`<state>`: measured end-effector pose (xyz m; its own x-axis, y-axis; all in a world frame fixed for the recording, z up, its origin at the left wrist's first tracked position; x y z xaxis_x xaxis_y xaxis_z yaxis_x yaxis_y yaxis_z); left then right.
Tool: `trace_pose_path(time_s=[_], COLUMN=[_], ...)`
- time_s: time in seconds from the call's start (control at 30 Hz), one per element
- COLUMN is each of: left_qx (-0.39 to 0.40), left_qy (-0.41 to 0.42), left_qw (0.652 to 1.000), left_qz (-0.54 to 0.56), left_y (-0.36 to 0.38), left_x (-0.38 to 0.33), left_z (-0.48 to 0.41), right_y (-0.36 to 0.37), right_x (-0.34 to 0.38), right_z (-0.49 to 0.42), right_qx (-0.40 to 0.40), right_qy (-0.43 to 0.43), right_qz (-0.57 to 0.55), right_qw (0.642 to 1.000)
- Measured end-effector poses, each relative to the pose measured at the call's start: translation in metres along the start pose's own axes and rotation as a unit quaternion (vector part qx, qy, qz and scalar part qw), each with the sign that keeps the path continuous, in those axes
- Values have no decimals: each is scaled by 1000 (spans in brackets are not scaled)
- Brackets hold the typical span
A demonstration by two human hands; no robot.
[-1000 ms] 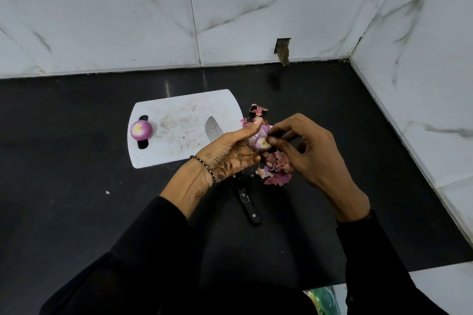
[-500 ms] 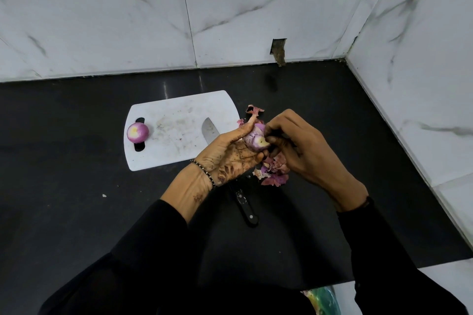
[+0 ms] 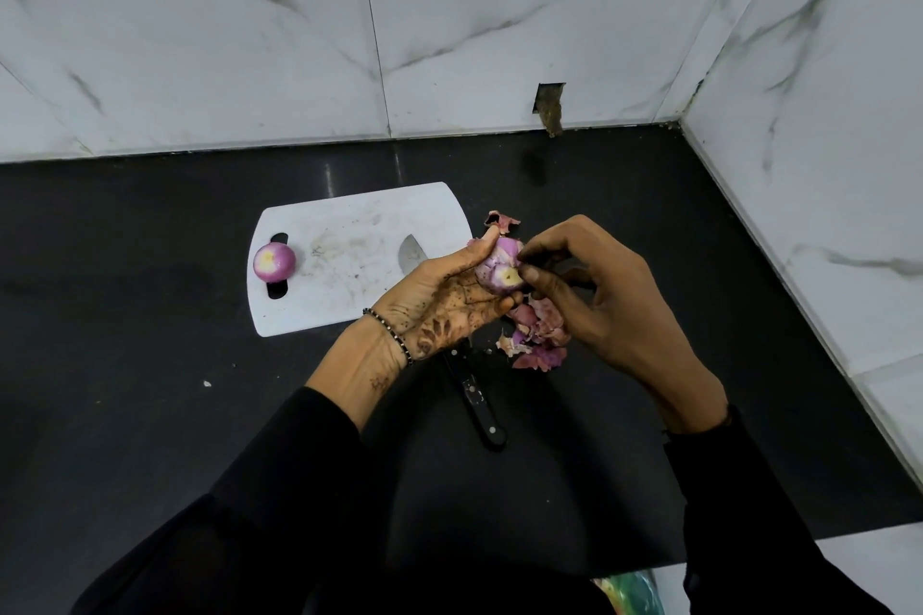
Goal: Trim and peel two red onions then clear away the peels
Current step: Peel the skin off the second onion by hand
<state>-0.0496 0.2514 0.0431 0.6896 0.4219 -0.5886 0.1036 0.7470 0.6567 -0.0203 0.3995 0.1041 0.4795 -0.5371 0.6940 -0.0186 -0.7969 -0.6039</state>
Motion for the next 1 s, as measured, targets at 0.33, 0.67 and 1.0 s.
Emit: trace_pose_path(time_s=[0.33,0.67,1.0], left_qx=[2,5,31], left_qy=[31,34,4], left_qw=[999,999,996], left_qz=[-19,21,85], left_y=[8,5,-7], left_x=[-4,-4,10], left_z=[2,5,-2], right_y=[0,17,13], right_x=[1,-6,-13], right_z=[-2,-10,-8], right_qx=[-28,-25,81], right_qy=[4,16,-11], right_qz=[16,-7,-4], right_qw=[999,1000,997])
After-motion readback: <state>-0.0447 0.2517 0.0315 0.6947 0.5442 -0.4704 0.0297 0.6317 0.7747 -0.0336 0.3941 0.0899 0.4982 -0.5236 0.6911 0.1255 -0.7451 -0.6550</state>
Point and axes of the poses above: each hand's wrist, its own z-axis away from the middle knuckle, its own y-axis out of the palm, x = y × z, the point moved 5 cm from there along -z, towards the middle knuckle, and after that the axes turned 1 degree about -x, right-handed, at the moved point
